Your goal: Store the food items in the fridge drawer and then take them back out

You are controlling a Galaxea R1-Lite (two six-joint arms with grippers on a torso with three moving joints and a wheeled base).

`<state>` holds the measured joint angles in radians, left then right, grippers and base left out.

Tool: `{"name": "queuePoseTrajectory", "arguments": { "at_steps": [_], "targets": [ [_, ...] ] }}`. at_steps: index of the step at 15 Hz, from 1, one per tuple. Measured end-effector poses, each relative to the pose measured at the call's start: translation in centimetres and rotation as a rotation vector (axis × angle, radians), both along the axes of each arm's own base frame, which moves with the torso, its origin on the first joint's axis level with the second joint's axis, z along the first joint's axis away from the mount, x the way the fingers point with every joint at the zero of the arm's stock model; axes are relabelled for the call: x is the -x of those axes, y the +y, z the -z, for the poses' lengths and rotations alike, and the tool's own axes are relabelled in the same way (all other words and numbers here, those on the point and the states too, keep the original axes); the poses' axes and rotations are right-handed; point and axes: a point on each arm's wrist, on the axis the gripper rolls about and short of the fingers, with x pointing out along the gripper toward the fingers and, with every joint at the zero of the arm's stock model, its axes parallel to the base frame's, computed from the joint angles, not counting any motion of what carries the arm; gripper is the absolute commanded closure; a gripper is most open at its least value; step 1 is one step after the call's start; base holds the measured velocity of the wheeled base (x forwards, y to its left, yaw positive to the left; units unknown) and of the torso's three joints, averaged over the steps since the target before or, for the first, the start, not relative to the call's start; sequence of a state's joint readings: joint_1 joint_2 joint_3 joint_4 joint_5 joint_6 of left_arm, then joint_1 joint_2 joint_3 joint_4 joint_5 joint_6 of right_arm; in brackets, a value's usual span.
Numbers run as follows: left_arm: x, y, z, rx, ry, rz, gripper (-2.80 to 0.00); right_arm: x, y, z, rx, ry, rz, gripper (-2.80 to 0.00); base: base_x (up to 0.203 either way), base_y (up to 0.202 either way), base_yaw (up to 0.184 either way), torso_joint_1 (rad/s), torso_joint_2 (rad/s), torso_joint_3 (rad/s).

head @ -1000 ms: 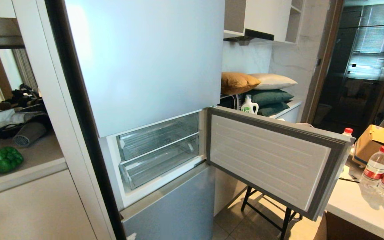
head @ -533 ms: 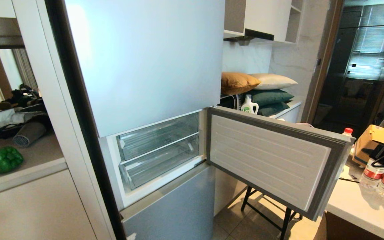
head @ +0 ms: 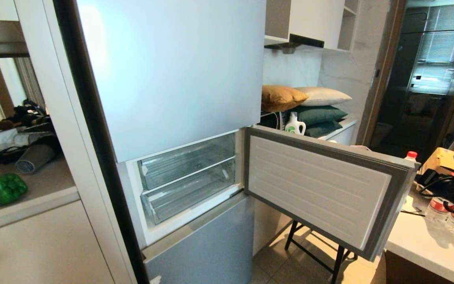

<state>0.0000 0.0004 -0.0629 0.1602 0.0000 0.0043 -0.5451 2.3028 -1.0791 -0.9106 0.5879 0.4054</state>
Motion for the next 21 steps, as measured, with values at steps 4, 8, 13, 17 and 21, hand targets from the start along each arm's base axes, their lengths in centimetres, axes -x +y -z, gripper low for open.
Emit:
{"name": "queuePoseTrajectory", "arguments": {
  "at_steps": [4, 8, 13, 17, 21],
  "targets": [
    [0.0, 0.0, 0.0, 0.000, 0.000, 0.000, 0.00, 0.3, 1.6, 1.1, -0.037, 0.041, -0.042, 0.00, 0.000, 0.000, 0.000, 0.000, 0.00, 0.000],
    [0.0, 0.0, 0.0, 0.000, 0.000, 0.000, 0.00, 2.0, 3.8, 1.7, -0.057, 0.065, -0.085, 0.00, 0.000, 0.000, 0.000, 0.000, 0.00, 0.000],
    [0.0, 0.0, 0.0, 0.000, 0.000, 0.000, 0.00, 5.5, 7.9, 1.4, -0.074, 0.084, -0.162, 0.00, 0.000, 0.000, 0.000, 0.000, 0.00, 0.000],
    [0.0, 0.0, 0.0, 0.000, 0.000, 0.000, 0.00, 8.6, 12.5, 0.5, -0.082, 0.085, -0.291, 0.00, 0.000, 0.000, 0.000, 0.000, 0.00, 0.000],
    [0.0, 0.0, 0.0, 0.000, 0.000, 0.000, 0.00, 10.4, 18.5, -0.4, -0.093, 0.104, -0.502, 0.00, 0.000, 0.000, 0.000, 0.000, 0.00, 0.000]
  ]
}}
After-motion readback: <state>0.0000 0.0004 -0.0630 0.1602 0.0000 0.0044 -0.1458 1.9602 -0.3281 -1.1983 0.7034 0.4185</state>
